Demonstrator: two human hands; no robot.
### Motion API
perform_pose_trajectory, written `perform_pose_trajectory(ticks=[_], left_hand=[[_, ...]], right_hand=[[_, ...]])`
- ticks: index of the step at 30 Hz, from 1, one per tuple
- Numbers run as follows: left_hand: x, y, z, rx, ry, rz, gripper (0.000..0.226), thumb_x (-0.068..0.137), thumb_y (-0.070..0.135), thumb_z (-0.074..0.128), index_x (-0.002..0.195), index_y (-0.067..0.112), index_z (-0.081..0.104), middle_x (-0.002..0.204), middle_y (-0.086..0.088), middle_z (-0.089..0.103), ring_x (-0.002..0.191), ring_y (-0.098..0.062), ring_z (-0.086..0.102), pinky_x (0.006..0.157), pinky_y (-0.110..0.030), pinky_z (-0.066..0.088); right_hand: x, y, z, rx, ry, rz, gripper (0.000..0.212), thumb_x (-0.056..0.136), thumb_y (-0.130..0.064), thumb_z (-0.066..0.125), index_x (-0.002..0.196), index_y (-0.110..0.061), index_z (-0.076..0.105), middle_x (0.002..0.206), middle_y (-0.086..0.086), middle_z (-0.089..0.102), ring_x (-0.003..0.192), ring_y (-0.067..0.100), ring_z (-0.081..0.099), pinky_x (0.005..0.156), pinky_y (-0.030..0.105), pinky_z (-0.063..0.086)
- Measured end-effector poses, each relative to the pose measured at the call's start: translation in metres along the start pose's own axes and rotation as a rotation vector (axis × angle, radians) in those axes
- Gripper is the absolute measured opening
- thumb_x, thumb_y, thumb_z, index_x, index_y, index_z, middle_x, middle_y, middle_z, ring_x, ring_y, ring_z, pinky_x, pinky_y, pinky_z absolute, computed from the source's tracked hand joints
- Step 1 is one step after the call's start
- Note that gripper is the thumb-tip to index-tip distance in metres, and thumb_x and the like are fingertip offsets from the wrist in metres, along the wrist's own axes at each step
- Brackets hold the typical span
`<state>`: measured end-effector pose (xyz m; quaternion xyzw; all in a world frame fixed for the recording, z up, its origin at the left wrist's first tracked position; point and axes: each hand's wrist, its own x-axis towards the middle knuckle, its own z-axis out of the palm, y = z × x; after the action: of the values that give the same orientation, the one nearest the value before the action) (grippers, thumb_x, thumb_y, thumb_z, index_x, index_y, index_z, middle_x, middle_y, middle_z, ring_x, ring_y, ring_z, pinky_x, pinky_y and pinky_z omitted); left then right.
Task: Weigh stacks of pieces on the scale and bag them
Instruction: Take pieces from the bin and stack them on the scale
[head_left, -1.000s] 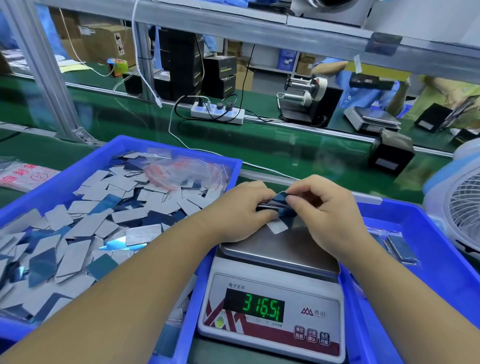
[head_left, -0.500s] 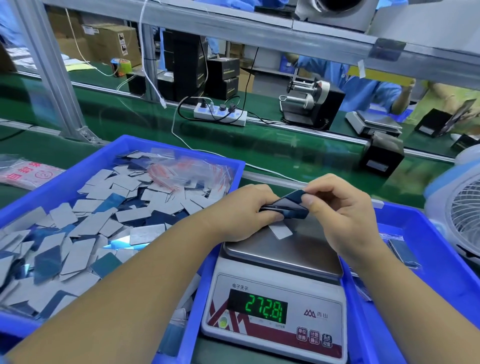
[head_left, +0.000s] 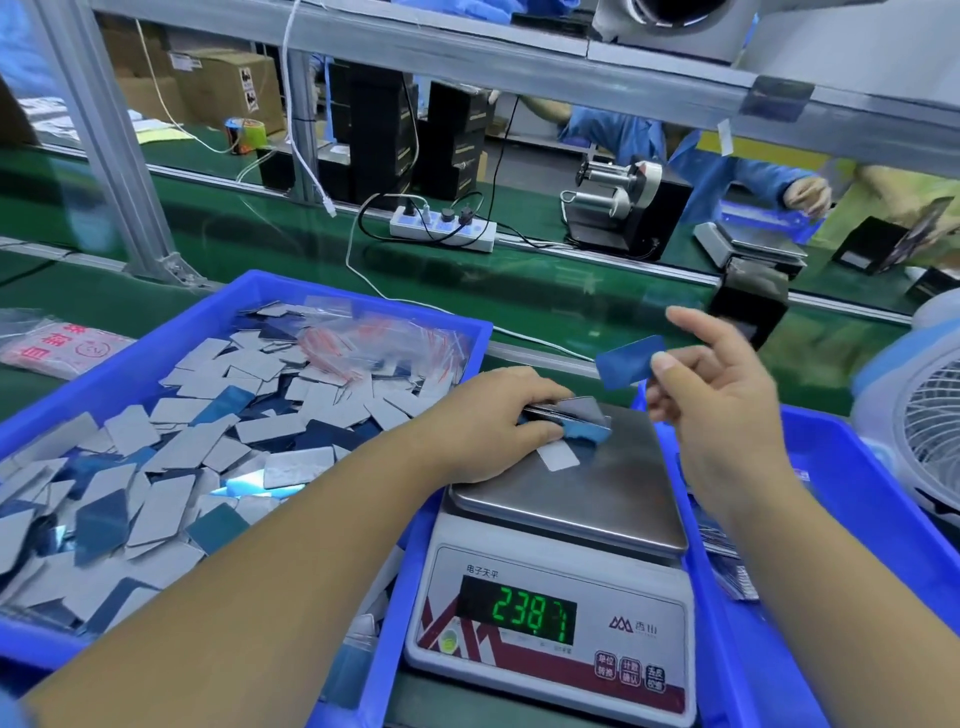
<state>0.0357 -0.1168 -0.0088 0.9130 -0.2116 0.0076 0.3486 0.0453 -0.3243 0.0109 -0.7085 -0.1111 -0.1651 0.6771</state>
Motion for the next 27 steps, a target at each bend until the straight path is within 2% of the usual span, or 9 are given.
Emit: perform_pose_trajectory(ticks=[2, 7, 10, 14, 20, 23, 24, 26, 27], left_hand=[[0.000, -0.002, 0.001, -0.044, 0.041, -0.027, 0.047, 0.096, 0.031, 0.063, 0.140, 0.037, 0.050, 0.115, 0.020, 0.059, 0.105, -0.003, 0.053, 0.089, -0.019, 0.039], [0.000, -0.005, 0.003, -0.090, 0.056, -0.038, 0.061, 0.093, 0.034, 0.066, 0.143, 0.048, 0.035, 0.100, 0.024, 0.055, 0.099, -0.003, 0.054, 0.088, -0.020, 0.042], [0.001, -0.004, 0.002, -0.039, 0.050, -0.022, 0.049, 0.095, 0.034, 0.063, 0.139, 0.045, 0.046, 0.102, 0.023, 0.054, 0.098, -0.002, 0.053, 0.087, -0.019, 0.042], [0.003, -0.002, 0.002, -0.052, 0.040, -0.016, 0.023, 0.097, 0.033, 0.060, 0.120, 0.032, 0.063, 0.101, 0.013, 0.048, 0.097, -0.006, 0.052, 0.087, -0.025, 0.042], [0.003, 0.000, 0.004, -0.032, 0.060, 0.006, 0.017, 0.098, 0.029, 0.058, 0.115, 0.027, 0.061, 0.106, 0.012, 0.053, 0.102, -0.008, 0.050, 0.090, -0.028, 0.041], [0.003, 0.000, 0.005, -0.026, 0.056, 0.016, 0.019, 0.098, 0.029, 0.059, 0.117, 0.028, 0.059, 0.109, 0.013, 0.058, 0.109, -0.011, 0.048, 0.095, -0.031, 0.041], [0.003, 0.000, 0.005, -0.023, 0.051, 0.018, 0.019, 0.098, 0.029, 0.059, 0.117, 0.028, 0.059, 0.109, 0.013, 0.059, 0.110, -0.012, 0.047, 0.097, -0.033, 0.042], [0.004, -0.001, 0.005, -0.014, 0.046, 0.017, 0.018, 0.098, 0.029, 0.058, 0.116, 0.029, 0.059, 0.108, 0.012, 0.060, 0.110, -0.012, 0.047, 0.097, -0.035, 0.042], [0.004, -0.002, 0.006, -0.012, 0.048, 0.014, 0.018, 0.098, 0.029, 0.058, 0.115, 0.029, 0.059, 0.108, 0.013, 0.060, 0.110, -0.012, 0.047, 0.097, -0.035, 0.042]], right_hand=[[0.000, 0.007, 0.004, -0.062, 0.011, 0.104, 0.037, 0.094, -0.001, 0.058, 0.100, -0.035, 0.072, 0.065, -0.006, 0.054, 0.054, 0.012, 0.049, 0.047, 0.023, 0.040], [-0.003, 0.016, 0.010, -0.270, -0.103, 0.280, 0.010, 0.089, -0.024, 0.070, 0.080, -0.024, 0.076, 0.056, -0.006, 0.055, 0.050, 0.010, 0.044, 0.046, 0.026, 0.034], [-0.001, 0.013, 0.006, -0.534, -0.204, 0.242, 0.026, 0.089, -0.040, 0.065, 0.068, -0.027, 0.071, 0.046, -0.012, 0.046, 0.044, 0.007, 0.035, 0.050, 0.026, 0.030], [-0.002, 0.011, 0.007, -0.770, -0.239, 0.157, 0.038, 0.095, -0.042, 0.056, 0.067, -0.017, 0.064, 0.043, -0.010, 0.039, 0.042, 0.008, 0.033, 0.048, 0.026, 0.025], [-0.001, 0.013, 0.005, -0.756, -0.310, 0.096, 0.043, 0.098, -0.041, 0.051, 0.071, -0.008, 0.059, 0.048, -0.007, 0.039, 0.045, 0.008, 0.031, 0.050, 0.029, 0.026], [-0.002, 0.013, 0.005, -0.734, -0.379, 0.102, 0.032, 0.098, -0.040, 0.049, 0.078, -0.022, 0.066, 0.054, -0.011, 0.052, 0.048, 0.004, 0.041, 0.050, 0.026, 0.034], [-0.003, 0.012, 0.006, -0.718, -0.384, 0.093, 0.025, 0.097, -0.038, 0.050, 0.082, -0.030, 0.068, 0.059, -0.017, 0.058, 0.053, 0.001, 0.048, 0.051, 0.019, 0.036], [-0.004, 0.010, 0.008, -0.664, -0.328, 0.025, 0.019, 0.096, -0.029, 0.055, 0.085, -0.040, 0.067, 0.073, -0.025, 0.064, 0.065, -0.003, 0.056, 0.056, 0.011, 0.038], [-0.004, 0.010, 0.009, -0.630, -0.292, -0.022, 0.020, 0.094, -0.025, 0.059, 0.084, -0.040, 0.066, 0.076, -0.022, 0.066, 0.067, -0.001, 0.057, 0.057, 0.011, 0.039]])
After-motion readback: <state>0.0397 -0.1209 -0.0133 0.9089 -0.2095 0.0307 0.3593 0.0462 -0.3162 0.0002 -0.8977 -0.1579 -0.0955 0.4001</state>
